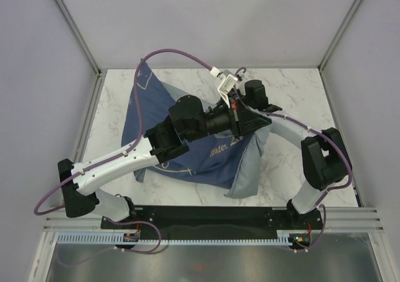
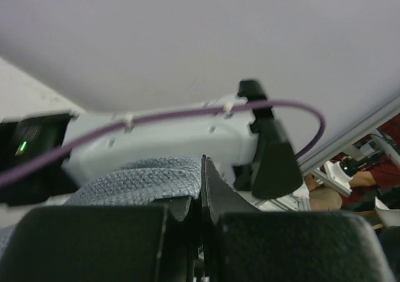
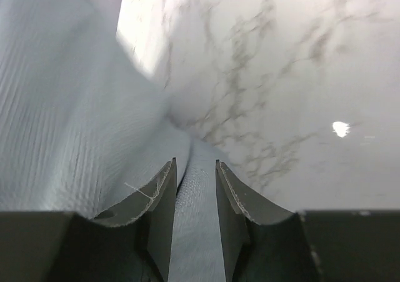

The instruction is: Put the pillow into the pillowcase

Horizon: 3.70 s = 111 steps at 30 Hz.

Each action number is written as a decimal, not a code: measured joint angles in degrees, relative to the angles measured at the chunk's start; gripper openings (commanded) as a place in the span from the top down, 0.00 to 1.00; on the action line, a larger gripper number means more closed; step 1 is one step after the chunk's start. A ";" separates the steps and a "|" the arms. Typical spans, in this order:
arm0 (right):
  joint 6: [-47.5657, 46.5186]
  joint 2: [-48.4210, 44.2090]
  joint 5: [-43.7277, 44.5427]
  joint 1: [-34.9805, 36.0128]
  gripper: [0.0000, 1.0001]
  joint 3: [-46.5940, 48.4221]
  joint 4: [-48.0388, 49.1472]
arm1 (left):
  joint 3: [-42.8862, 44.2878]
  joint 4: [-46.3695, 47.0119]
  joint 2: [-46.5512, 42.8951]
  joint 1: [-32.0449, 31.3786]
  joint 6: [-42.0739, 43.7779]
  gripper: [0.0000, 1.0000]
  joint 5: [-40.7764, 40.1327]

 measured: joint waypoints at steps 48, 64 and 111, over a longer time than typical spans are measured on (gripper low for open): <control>-16.48 -30.60 6.08 -32.98 0.24 2.56 -32.54 | 11.65 -30.21 8.63 34.05 4.59 0.00 6.27; -21.84 -9.46 -2.91 -15.65 0.23 -2.38 -24.65 | -11.06 -38.64 5.57 56.57 4.22 0.01 6.29; -26.53 27.87 18.88 -11.19 0.92 40.85 -33.14 | -8.72 -22.75 30.08 73.22 -0.63 0.31 13.27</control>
